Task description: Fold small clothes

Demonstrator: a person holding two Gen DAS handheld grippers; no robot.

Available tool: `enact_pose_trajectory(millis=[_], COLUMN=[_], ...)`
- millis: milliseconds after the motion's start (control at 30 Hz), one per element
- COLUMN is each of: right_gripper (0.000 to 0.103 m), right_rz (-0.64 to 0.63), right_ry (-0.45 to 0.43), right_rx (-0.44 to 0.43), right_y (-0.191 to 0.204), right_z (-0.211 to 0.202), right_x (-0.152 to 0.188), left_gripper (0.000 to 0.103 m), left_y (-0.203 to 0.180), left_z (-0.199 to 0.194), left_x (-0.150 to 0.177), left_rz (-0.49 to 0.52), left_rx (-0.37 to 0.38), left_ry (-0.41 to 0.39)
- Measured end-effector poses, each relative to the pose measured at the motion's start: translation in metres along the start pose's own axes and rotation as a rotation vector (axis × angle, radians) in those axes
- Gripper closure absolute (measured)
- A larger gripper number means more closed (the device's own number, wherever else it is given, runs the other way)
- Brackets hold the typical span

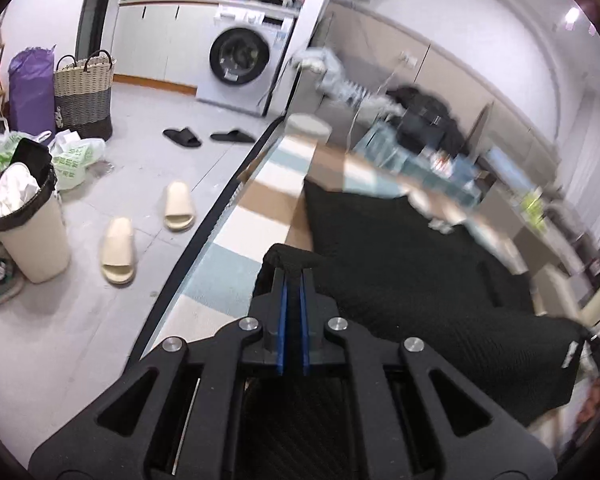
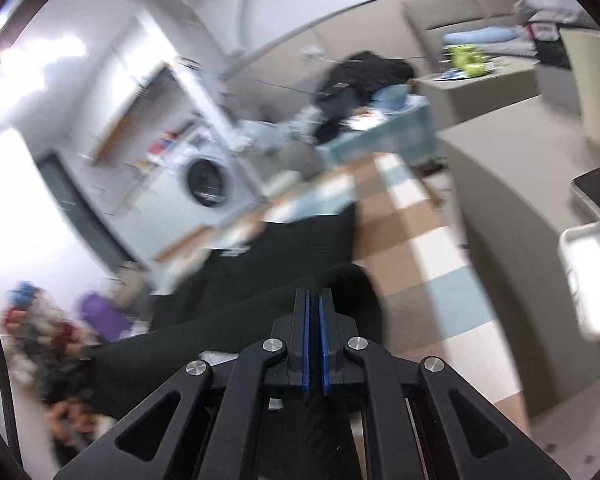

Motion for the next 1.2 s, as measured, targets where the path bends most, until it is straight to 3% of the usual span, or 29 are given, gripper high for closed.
enact_pose_trajectory(millis=[133,167,200,233,300,367,533,633,700,767,900,967,1000,1100,1200], right_gripper=[0.099,0.099,0.096,0.084,0.063,0.061,0.061,0.058,0.048,0.048,0.048,0.048,0.048,0.048,0.048], right_rz=[-0.01,-0.012,0.002,0.021,0.048,0.071,0.16,0.129,0.089,0.033,-0.106,-0.198,-0.224,-0.188,-0.156], right_ry=[0.067,0.1,0.127,0.154,0.18,0.185,0.156,0.108,0.117,0.144,0.221,0.227,0.214,0.215,0.244], right_rx=[0.161,0.167,0.143,0.104,0.072,0.017,-0.042,-0.057,-0.078,-0.089,0.002,0.163,0.201,0.145,0.013], right_y=[-0.012,-0.015,-0.017,-0.019,-0.027,-0.029,-0.037,-0.03,-0.02,-0.006,0.011,0.004,0.003,0.005,0.017], right_z=[0.036,0.044,0.048,0.05,0.051,0.05,0.038,0.021,0.017,0.021,0.052,0.065,0.066,0.063,0.065], right_x=[0.0,0.003,0.007,0.01,0.017,0.019,0.012,0.005,0.006,0.011,0.029,0.035,0.035,0.035,0.037], left_gripper=[0.099,0.097,0.09,0.085,0.05,0.042,0.042,0.042,0.04,0.04,0.04,0.04,0.04,0.04,0.04], left_y=[0.01,0.012,0.013,0.013,0.012,0.008,0.003,0.003,0.001,-0.002,-0.005,-0.004,-0.004,-0.004,-0.007], left_z=[0.041,0.045,0.047,0.048,0.049,0.052,0.055,0.049,0.047,0.048,0.06,0.061,0.061,0.066,0.075], left_x=[0.011,0.015,0.018,0.02,0.026,0.029,0.033,0.029,0.028,0.029,0.036,0.039,0.039,0.041,0.042], left_rz=[-0.031,-0.037,-0.04,-0.04,-0.043,-0.043,-0.044,-0.066,-0.073,-0.059,0.005,0.019,0.025,0.022,0.027], left_rx=[-0.046,-0.049,-0.049,-0.044,-0.031,0.003,0.013,0.027,0.051,0.048,0.0,-0.012,-0.012,0.003,0.017], left_ry=[0.106,0.123,0.135,0.14,0.152,0.152,0.169,0.15,0.147,0.151,0.185,0.19,0.19,0.201,0.209])
Point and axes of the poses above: each gripper's, at about its wrist camera, not at the fingertips, and z roughly the way its jaws point, y to its left, x to its underside, the point moved 8 cm from there along z, roughly the way its jaws point, and after that the axes turned 12 degrees about x, right-handed, at the moved point
